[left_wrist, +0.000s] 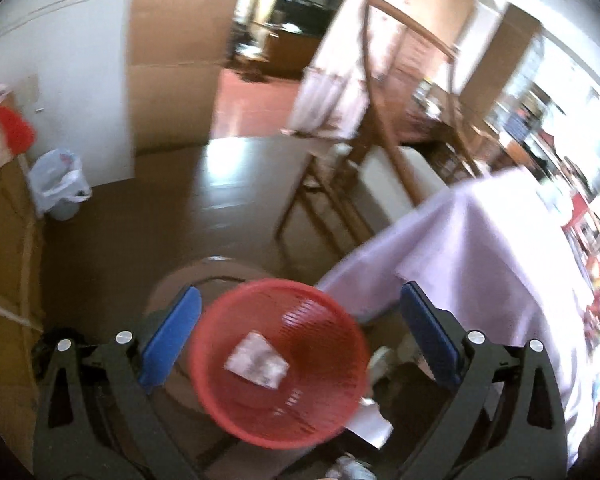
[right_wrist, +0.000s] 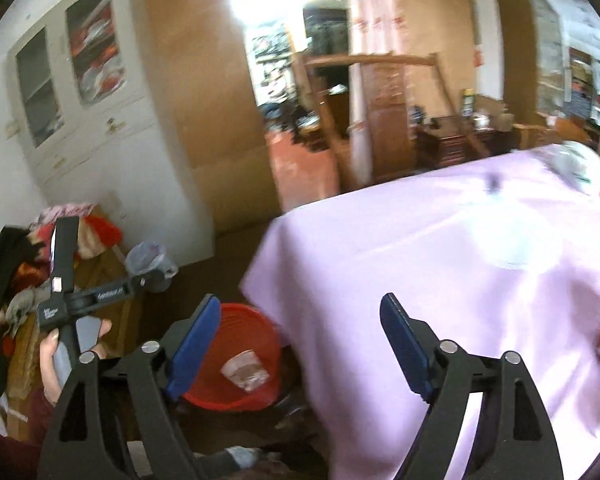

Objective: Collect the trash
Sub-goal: 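Return both tools to the table and approach the clear plastic cup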

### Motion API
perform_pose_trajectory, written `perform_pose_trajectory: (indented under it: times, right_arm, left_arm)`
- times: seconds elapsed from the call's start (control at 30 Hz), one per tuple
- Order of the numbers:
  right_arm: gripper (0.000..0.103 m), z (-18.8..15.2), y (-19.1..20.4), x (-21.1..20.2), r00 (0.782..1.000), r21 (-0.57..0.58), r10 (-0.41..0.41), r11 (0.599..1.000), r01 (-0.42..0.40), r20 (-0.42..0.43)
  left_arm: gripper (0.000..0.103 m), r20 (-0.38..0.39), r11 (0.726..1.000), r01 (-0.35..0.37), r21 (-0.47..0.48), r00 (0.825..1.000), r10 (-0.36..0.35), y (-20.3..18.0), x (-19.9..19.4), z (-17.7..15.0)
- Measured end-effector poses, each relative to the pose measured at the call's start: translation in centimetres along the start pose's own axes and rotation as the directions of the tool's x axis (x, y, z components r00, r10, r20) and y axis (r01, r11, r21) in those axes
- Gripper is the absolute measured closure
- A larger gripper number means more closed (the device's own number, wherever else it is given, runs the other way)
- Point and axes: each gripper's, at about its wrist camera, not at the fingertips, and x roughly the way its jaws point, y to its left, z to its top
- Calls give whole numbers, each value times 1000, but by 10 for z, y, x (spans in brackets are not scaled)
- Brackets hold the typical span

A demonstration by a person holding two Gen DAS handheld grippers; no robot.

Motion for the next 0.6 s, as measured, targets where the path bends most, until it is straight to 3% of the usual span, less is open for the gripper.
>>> perform_pose_trajectory:
  times: [0.17, 0.3, 0.4, 0.6]
  right_arm:
    - [18, -20, -66, -52, 990, 83, -128, 989, 124, 49]
    - [15, -41, -128, -104, 963, 167, -263, 954, 249, 67]
    - [12, -60, -175, -143, 929, 241, -364, 909, 341, 60]
    - [9, -111, -267, -208, 852, 411, -523, 782, 468, 24]
  left_arm:
    - [7, -68, 986, 99, 136, 994, -90, -74, 11, -8]
    - [7, -92, 945, 179, 273, 983, -159, -146, 11, -10]
    - [7, -122, 893, 255, 370, 967, -226, -207, 11, -13]
    - [7, -224, 750, 404, 524, 915, -337, -337, 26, -27]
